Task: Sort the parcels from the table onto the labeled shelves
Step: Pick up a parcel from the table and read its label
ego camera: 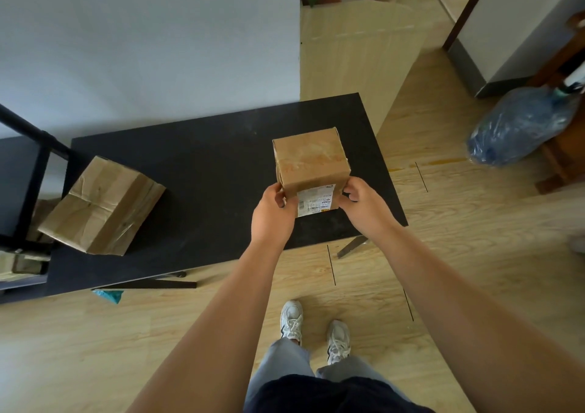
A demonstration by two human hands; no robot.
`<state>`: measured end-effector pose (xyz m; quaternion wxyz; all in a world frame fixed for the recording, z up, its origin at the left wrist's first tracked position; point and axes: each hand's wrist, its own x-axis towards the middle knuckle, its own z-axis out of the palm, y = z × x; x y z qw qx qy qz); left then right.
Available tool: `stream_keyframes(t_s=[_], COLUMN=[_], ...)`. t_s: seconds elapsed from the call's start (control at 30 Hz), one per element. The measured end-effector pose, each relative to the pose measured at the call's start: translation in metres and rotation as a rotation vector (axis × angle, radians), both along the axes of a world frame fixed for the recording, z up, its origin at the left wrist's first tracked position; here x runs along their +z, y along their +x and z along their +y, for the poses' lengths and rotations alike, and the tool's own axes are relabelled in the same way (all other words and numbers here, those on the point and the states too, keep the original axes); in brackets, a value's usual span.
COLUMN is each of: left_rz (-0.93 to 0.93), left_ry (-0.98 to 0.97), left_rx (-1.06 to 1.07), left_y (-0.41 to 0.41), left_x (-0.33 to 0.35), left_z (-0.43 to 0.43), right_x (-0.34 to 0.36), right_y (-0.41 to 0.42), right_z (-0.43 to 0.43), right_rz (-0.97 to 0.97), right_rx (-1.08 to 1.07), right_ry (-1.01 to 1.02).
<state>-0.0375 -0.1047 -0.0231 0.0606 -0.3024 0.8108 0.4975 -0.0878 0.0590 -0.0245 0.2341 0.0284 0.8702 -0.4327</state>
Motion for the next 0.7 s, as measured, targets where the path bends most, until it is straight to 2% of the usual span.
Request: stream_keyframes(t_s=[0.27,0.7], left_rz=[0.066,-0.015], left_ry=[-0.058,-0.165], left_rx=[0.05,-0.126], left_y=[-0.001,-0.005], left_x=[-0.006,-0.031], left_z=[-0.003,-0.011], right_x=[0.002,-0.014], right_y=[-0.003,-0.011], right_z=[-0.005,-0.024], right_rz=[0.162,0.14], right_rx=[-0.016,0.142], right_ry=[0.048,0.227])
